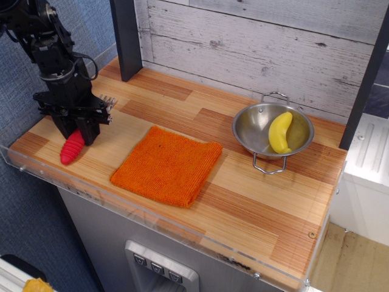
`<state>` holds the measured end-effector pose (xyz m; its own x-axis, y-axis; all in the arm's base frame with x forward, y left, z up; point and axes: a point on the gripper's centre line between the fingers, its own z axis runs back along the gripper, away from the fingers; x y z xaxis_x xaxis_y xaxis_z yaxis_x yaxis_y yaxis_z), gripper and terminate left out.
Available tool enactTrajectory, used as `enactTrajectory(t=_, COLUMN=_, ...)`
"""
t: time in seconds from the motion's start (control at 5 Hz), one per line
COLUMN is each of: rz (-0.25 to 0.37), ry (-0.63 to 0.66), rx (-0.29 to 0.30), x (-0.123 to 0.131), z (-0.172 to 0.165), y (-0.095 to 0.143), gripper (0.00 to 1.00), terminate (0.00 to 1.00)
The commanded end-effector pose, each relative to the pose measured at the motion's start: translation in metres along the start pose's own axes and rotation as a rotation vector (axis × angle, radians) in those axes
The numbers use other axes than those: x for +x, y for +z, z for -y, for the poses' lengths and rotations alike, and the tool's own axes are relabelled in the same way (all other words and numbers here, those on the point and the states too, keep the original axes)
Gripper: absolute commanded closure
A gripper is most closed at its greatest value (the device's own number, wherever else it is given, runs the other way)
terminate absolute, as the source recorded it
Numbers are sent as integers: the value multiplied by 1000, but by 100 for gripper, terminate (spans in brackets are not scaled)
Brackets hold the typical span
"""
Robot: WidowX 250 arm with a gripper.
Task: Put the fork next to the left side of the towel
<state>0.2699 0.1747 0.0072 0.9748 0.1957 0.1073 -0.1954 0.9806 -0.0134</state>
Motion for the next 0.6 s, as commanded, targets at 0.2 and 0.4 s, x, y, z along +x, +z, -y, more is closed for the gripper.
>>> enactTrajectory(t=0.2, rz=45, ry=23, rx=-62, x=-8, z=1, y=32, gripper=0, terminate=0)
enactTrajectory(t=0.4, rz=75, ry=45, rx=-93, x=-7, z=7, y=68, gripper=0, terminate=0)
